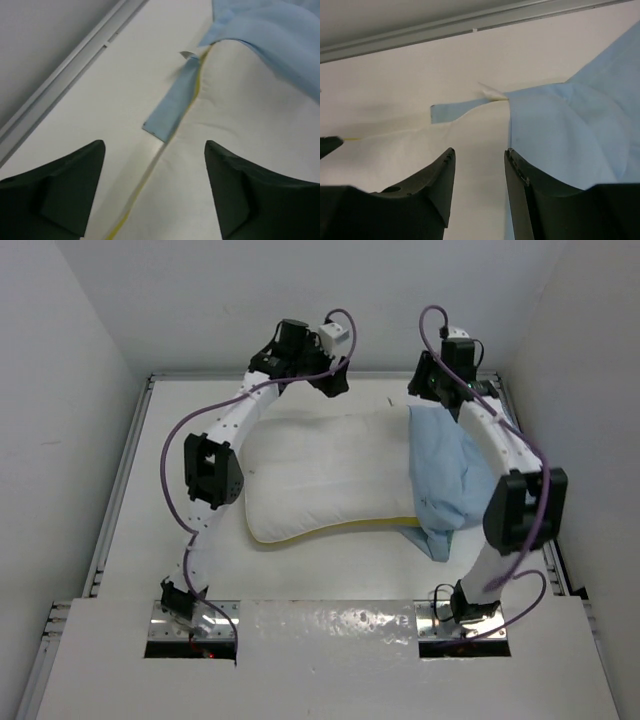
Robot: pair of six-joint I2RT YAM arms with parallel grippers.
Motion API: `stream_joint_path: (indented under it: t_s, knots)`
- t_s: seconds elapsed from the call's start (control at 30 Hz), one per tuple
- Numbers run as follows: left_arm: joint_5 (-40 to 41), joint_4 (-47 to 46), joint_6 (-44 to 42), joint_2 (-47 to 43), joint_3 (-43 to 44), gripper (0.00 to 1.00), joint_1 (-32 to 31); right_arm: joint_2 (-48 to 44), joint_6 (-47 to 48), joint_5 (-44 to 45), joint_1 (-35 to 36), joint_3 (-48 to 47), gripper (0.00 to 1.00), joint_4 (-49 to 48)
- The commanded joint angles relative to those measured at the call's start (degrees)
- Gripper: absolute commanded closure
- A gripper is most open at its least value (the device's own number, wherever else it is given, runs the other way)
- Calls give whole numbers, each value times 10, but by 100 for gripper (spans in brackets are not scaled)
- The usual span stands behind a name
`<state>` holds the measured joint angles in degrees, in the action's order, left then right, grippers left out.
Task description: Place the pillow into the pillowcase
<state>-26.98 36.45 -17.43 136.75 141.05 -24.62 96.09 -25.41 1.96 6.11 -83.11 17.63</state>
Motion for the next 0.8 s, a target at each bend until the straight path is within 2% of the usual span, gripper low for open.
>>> stream_joint_path:
  t_s: [0.0,0.07,0.13,0.2,0.3,0.37,0.4,0.5,0.6,0.63,0.67,0.7,0.77]
  knots:
    - [-47,-114,64,36,-19,19,10,122,30,21,-2,-111,56,57]
    - [-48,-128,63,57,-23,10,14,192,28,17,-2,-173,56,81]
    - [-43,-134,49,75,-38,4,15,222,20,17,-2,-199,56,94]
    - [-52,-128,35,89,-44,3,14,247,19,17,-2,-201,56,86]
    - [-109,-85,0,113,-47,2,13,268,21,24,-2,-195,58,81]
    - [-118,-39,-49,124,-55,3,8,276,23,12,-2,-191,60,80]
    - [-112,-24,-79,125,-70,5,2,279,25,9,-2,-188,65,78]
    - [-122,21,-112,114,-96,23,1,270,20,0,-2,-170,71,68]
    - [-148,69,-152,102,-107,39,-3,256,27,3,-1,-151,71,65]
    - [-151,84,-163,101,-105,59,-5,244,31,5,-2,-145,71,67]
    - [-153,99,-171,101,-103,70,-9,238,36,8,-1,-144,71,70]
    - [-156,125,-180,101,-101,87,-10,231,47,20,-2,-140,71,76]
    - [-166,152,-190,99,-101,97,-16,207,59,33,-1,-133,70,81]
